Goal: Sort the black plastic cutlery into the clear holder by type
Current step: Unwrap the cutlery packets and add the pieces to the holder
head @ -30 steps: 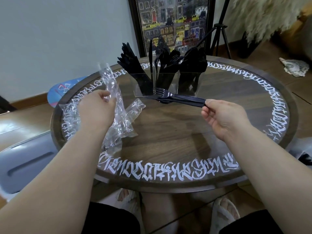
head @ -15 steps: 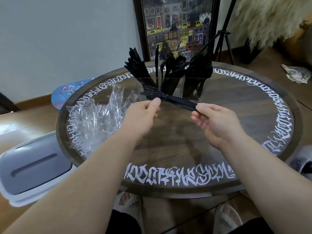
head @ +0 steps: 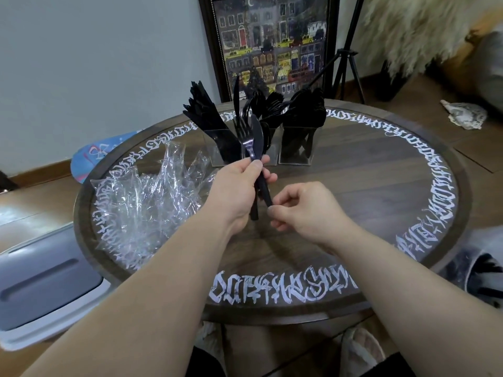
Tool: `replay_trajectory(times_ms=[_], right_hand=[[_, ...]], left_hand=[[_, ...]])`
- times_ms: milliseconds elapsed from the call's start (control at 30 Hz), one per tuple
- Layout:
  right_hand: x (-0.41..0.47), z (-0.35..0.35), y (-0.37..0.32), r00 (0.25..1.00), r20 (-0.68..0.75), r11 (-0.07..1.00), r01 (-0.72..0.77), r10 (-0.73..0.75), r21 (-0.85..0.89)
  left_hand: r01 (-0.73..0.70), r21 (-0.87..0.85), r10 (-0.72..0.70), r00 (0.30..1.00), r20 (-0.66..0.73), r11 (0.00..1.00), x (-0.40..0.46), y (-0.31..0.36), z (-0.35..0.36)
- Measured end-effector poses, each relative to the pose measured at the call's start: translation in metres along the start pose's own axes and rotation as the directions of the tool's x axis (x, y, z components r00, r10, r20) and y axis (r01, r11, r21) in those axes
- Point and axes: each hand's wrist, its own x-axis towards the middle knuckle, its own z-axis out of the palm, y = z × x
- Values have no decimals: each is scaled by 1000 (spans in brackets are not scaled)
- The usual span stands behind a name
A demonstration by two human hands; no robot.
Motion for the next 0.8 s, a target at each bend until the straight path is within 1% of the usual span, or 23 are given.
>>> replay_trajectory(times_ms=[67,100,233,300,400,467,800], right_hand=[[1,-4,-1,998,-38,997,49,-52,-66],[2,-7,-2,994,-82,995,69,-75,-66],[9,-19,-4,952,-303,993,82,-52,87],[11,-22,-7,929,-365,981,117,-54,152],[10,-21,-10,919,-386,969,158,-73,192],[11,-20,-10,917,-393,967,161,-73,198],[11,-17,-12,949,-312,902,166,-37,398]], left_hand=[[-14,63,11,999,45,998,-1,-1,-2],[-22,93,16,998,64,995,-2,-1,-3],[-31,159,14,994,110,987,-10,-2,-6],[-42,225,11,990,138,973,-13,-2,-7],[-90,348,29,984,176,933,-14,-3,-9],[-99,386,29,982,184,917,-16,-5,-9],[-73,380,-2,981,194,922,-18,-6,-10]])
